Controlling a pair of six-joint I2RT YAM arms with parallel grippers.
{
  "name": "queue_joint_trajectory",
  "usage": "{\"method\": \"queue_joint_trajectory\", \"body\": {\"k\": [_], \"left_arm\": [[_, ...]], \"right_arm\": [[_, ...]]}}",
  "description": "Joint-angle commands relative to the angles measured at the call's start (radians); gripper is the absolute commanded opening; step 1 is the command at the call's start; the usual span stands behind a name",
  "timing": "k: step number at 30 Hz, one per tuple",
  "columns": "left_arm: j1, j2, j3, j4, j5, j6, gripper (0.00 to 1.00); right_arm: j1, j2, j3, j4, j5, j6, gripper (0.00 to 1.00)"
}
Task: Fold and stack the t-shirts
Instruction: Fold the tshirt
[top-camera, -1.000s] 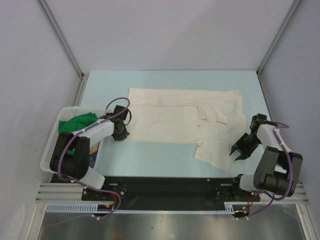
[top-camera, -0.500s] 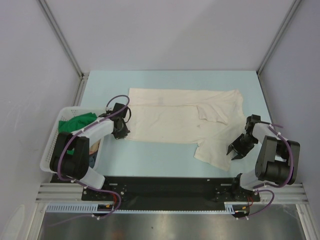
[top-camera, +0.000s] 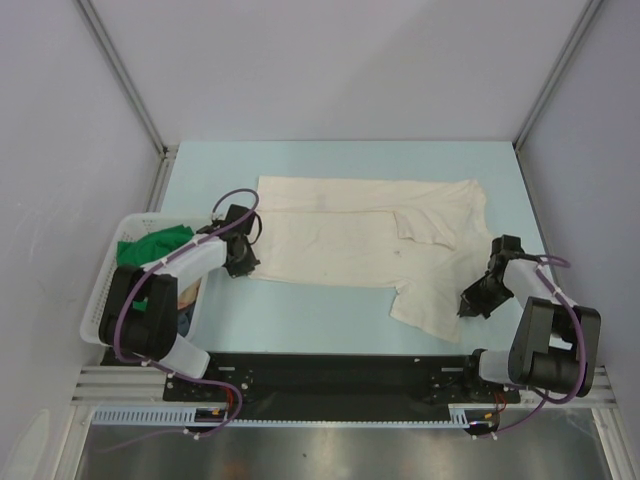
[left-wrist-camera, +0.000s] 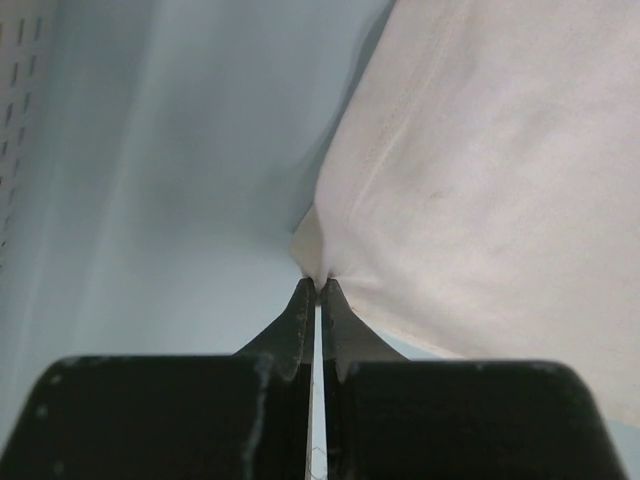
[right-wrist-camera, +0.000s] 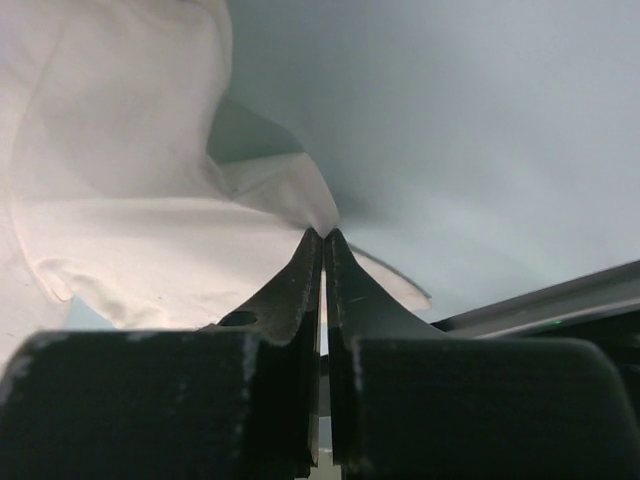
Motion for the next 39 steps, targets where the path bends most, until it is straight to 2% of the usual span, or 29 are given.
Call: {"method": "queue_joint_trajectory", "body": {"k": [1,6,16,21,31,39], "left_arm": [[0.007,-0.064,0.022,-0.015,-0.018,0.014,0.00],[0.009,-0.084,0.022,-0.030,-0.015,0.009,0.00],[0.015,0.002,0.189,-0.067,-0.055,0.040,0.00],[0.032,0.083,0.275,-0.072,-0.055,0.045,0.00],[0.073,0.287,0.533,-0.116,-0.062,0.071,0.00],[0.087,0.404,0.666,-0.147,-0.059,0.069,0.00]], "right_arm": [[0.000,-0.080,0.016,-0.080,0.072,-0.003,0.00],[-0.008,-0.125,0.116,-0.130,0.060,-0.052,0.00],[0.000,0.012,0.413,-0.082,-0.066,-0.239,0.00],[0.004,0.179,0.548,-0.041,-0.134,-0.270,0.00],[0.021,0.472,0.875,-0.073,-0.161,-0.279,0.00],[0.027,0.613,1.019,-0.091,-0.181,-0.278,0.00]]}}
